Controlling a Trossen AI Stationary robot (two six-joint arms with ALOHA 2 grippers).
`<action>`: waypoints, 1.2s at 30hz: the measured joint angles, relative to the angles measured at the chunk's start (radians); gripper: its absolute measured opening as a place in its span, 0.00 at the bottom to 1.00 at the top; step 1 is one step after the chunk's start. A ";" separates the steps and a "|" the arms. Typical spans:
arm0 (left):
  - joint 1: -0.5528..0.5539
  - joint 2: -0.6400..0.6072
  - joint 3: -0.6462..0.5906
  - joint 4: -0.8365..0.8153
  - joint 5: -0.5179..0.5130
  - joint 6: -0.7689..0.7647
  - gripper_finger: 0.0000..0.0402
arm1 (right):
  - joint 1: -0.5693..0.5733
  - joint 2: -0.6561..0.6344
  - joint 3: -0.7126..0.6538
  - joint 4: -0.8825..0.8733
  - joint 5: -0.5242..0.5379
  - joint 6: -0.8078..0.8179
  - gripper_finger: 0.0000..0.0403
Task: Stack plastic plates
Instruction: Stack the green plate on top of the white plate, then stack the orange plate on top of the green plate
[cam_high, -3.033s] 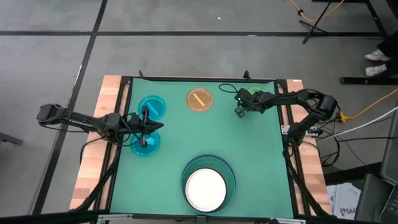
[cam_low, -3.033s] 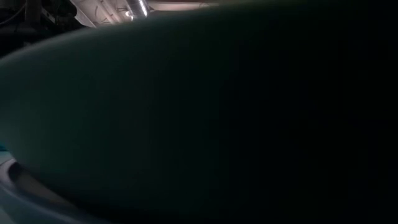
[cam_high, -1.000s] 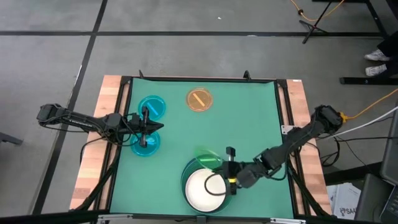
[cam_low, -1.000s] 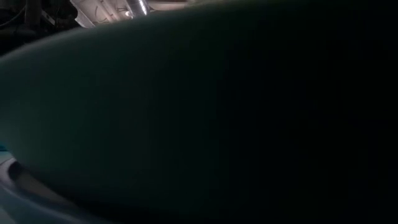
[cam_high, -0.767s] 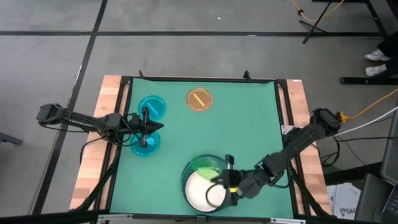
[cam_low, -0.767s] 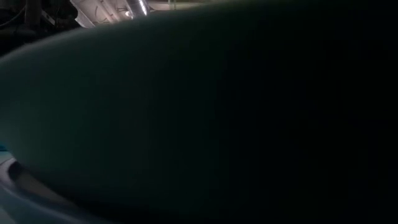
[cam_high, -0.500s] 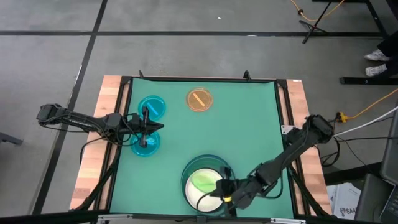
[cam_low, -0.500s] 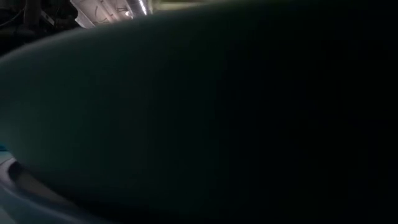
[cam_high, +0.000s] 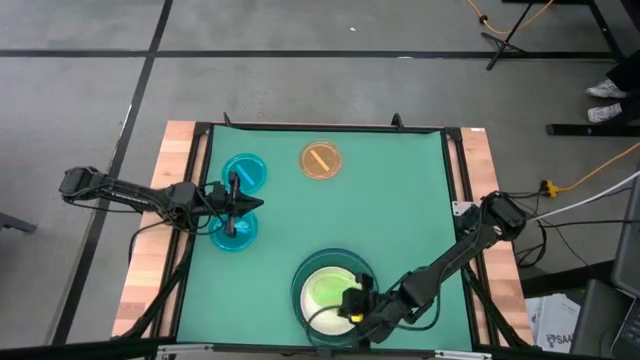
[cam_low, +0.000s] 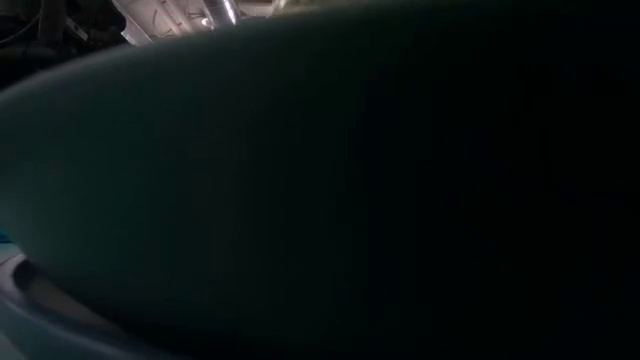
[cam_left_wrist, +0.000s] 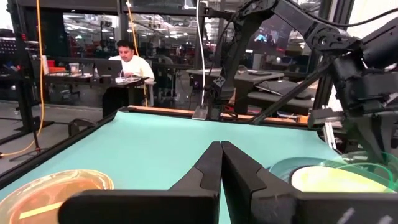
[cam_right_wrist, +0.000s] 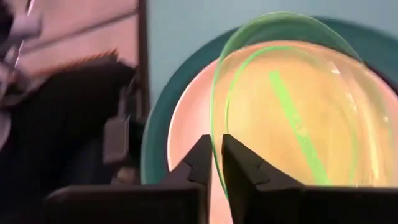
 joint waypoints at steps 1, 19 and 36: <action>0.000 0.000 0.000 -0.002 0.000 0.000 0.01 | -0.004 0.000 0.000 0.000 0.021 0.022 0.09; 0.000 0.000 0.000 -0.003 0.000 0.000 0.01 | -0.167 -0.003 0.000 0.014 -0.385 -0.086 0.32; 0.000 0.000 0.000 -0.002 -0.006 0.019 0.01 | -0.469 -0.004 -0.005 -0.080 0.055 -0.702 0.32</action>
